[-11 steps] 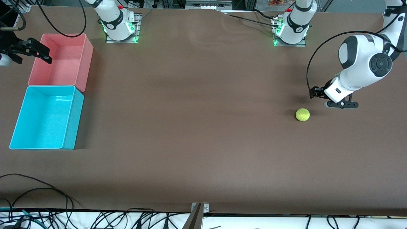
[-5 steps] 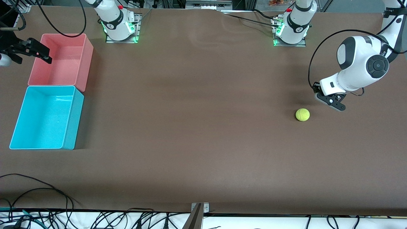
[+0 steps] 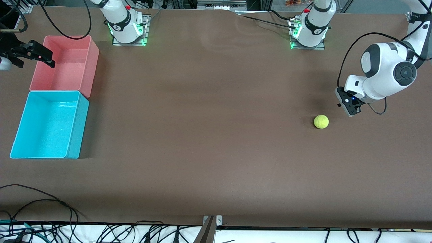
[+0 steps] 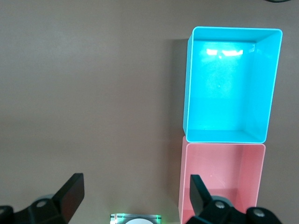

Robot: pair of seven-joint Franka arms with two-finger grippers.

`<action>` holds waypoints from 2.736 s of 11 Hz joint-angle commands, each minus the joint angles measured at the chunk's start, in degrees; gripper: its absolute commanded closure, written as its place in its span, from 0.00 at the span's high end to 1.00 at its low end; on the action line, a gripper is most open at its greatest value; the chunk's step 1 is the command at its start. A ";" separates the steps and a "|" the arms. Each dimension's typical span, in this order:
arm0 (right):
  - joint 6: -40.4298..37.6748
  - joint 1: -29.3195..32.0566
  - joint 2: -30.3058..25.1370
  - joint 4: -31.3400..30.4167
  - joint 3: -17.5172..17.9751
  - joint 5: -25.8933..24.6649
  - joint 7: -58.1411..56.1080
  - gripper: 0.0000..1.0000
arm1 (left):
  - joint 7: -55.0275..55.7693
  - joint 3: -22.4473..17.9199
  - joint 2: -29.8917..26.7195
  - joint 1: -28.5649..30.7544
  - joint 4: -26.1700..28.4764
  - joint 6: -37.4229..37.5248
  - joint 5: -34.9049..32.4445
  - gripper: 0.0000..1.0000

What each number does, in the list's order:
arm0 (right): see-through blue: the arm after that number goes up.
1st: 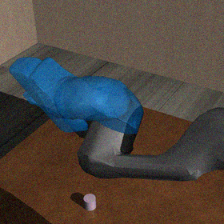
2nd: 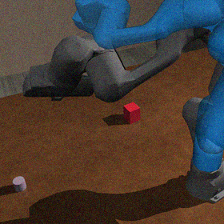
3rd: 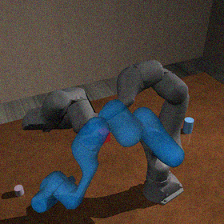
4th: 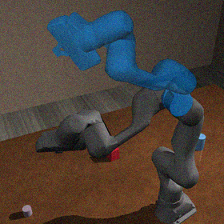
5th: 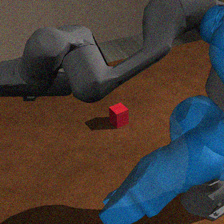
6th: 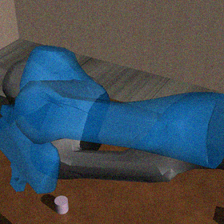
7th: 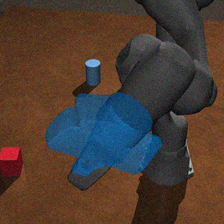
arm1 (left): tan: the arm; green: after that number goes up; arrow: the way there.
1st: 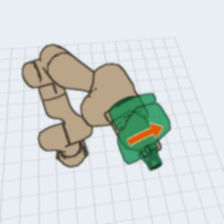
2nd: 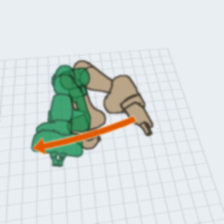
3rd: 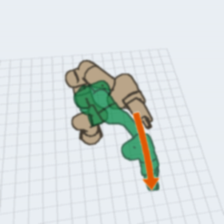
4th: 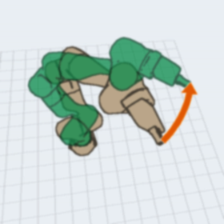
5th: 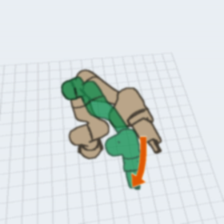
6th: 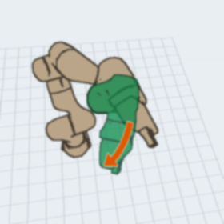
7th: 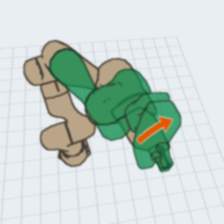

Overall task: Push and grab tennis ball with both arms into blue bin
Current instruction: 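Lower the left gripper toward the tennis ball and close its fingers, then push the tennis ball with the left gripper toward the cyan bin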

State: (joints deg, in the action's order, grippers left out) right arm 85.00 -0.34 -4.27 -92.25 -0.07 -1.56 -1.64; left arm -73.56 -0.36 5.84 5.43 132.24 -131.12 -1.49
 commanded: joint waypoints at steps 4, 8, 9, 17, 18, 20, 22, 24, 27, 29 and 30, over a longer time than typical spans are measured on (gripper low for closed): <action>0.25 0.52 -0.65 -0.47 0.42 -0.72 0.41 1.00 | -17.13 -1.92 6.81 0.37 -0.49 -10.20 2.61 0.00; 0.34 0.52 -0.65 -0.47 0.42 -0.72 0.41 1.00 | -20.92 -1.92 12.43 0.46 -2.59 -13.10 5.97 0.00; 0.25 0.52 -0.65 -0.47 0.42 -0.72 0.41 1.00 | -21.71 -1.92 13.49 0.45 -3.38 -13.19 6.06 0.00; 0.34 0.52 -0.65 -0.47 0.51 -0.72 0.41 1.00 | -23.48 -1.92 18.42 0.11 -8.05 -13.20 6.67 0.00; 0.25 0.52 -0.65 -0.47 0.43 -0.72 0.41 1.00 | -22.69 -1.92 18.77 -0.24 -8.05 -13.20 7.02 0.00; 0.25 0.52 -0.65 -0.47 0.42 -0.72 0.41 1.00 | -19.54 -1.92 19.12 -1.38 -8.14 -13.20 7.56 0.00; 0.25 0.52 -0.65 -0.47 0.43 -0.72 0.32 1.00 | -17.06 -2.01 19.21 -1.74 -8.05 -13.11 7.12 0.00; 0.25 0.52 -0.65 -0.47 0.42 -0.81 0.23 1.00 | -17.06 -2.01 19.30 -2.27 -8.05 -13.11 7.11 0.00; 0.25 0.61 -0.65 -0.47 0.42 -0.81 0.23 1.00 | -17.06 -2.01 19.30 -2.53 -8.05 -13.19 6.94 0.00; 0.25 0.61 -0.65 -0.47 0.42 -0.72 0.32 1.00 | -16.71 -1.93 20.08 -4.63 -8.05 -13.20 7.37 0.00; 0.25 0.52 -0.65 -0.47 0.42 -0.81 0.32 1.00 | -14.62 -1.92 20.44 -6.38 -8.05 -14.59 7.47 0.00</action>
State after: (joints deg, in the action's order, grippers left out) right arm 85.00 -0.25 -4.26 -92.25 -0.07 -1.58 -1.64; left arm -90.74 -1.93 24.64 2.81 125.31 -144.17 4.68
